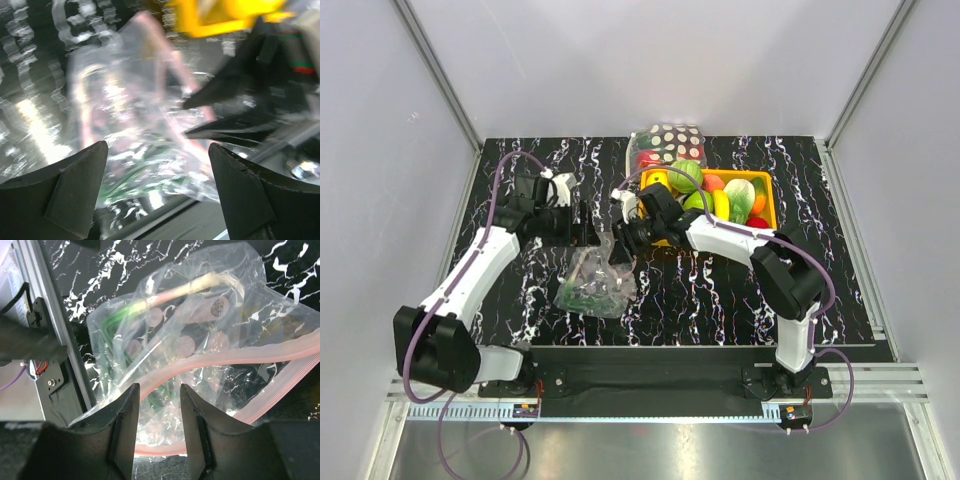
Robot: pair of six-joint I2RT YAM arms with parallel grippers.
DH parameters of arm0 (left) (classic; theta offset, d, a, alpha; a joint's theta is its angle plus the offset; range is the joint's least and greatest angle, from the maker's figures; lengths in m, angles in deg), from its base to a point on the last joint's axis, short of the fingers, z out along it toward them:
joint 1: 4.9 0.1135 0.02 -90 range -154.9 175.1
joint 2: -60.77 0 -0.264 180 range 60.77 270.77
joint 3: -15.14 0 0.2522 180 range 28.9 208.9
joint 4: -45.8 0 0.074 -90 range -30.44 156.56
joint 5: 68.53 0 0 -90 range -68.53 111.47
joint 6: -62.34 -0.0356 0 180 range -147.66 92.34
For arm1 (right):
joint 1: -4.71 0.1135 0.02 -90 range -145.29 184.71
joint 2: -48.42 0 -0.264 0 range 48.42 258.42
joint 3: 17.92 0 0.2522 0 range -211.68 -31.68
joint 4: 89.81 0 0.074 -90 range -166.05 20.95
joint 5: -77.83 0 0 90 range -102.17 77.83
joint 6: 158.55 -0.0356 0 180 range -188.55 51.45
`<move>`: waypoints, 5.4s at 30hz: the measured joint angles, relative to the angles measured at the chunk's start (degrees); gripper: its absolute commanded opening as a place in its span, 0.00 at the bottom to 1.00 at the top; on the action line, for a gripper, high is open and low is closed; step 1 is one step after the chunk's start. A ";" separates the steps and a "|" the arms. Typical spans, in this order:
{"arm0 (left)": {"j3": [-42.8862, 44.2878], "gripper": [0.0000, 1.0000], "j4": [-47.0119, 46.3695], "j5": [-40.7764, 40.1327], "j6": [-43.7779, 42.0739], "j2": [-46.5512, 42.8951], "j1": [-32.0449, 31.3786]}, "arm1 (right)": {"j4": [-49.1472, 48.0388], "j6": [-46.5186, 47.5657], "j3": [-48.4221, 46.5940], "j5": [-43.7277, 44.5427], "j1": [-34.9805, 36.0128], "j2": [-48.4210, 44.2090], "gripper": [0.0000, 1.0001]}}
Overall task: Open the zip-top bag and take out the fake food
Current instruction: Adjust the zipper food storage bag at the center of the board.
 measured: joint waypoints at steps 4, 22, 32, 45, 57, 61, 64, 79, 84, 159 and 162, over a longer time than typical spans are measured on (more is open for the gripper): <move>-0.20 0.81 3.63 -7.65 0.94 3.63 0.46 | 0.22 -0.02 0.00 0.28 -0.02 1.09 0.45; -7.67 0.65 10.05 -10.21 0.98 16.61 1.16 | 0.79 -4.26 0.24 -2.12 -3.34 2.19 0.55; -7.72 0.38 9.53 -9.20 0.11 20.37 1.16 | 7.80 -3.17 -8.13 -7.98 -3.32 7.63 0.59; -7.72 0.16 9.20 -8.48 -0.50 20.39 1.16 | 25.97 4.44 -12.66 -9.97 -3.28 8.52 0.68; -7.72 0.15 9.01 -7.87 -0.52 20.39 1.16 | 27.10 2.91 -19.28 -15.06 -3.04 13.35 0.69; -7.72 0.15 8.96 -7.80 -0.52 20.39 1.16 | 25.44 1.25 -20.83 -16.94 -2.97 13.35 0.69; -7.72 0.16 8.96 -7.80 -0.55 20.39 1.16 | 26.73 1.60 -21.42 -17.57 -2.93 13.42 0.69; -6.64 0.15 8.90 -7.78 -0.55 20.72 1.16 | 38.07 9.40 -24.04 -15.87 -0.68 15.21 0.42; -5.55 0.15 8.74 -7.85 -0.55 21.53 1.16 | 41.31 10.67 -25.62 -15.87 -0.26 15.63 0.07; -8.57 0.09 -1.60 -4.55 -4.02 13.84 1.09 | 28.33 2.08 -18.73 16.50 -13.11 4.66 0.53; -8.57 0.09 -1.60 -4.55 -4.26 13.84 1.07 | 27.69 2.12 -18.53 12.94 -11.78 4.66 0.53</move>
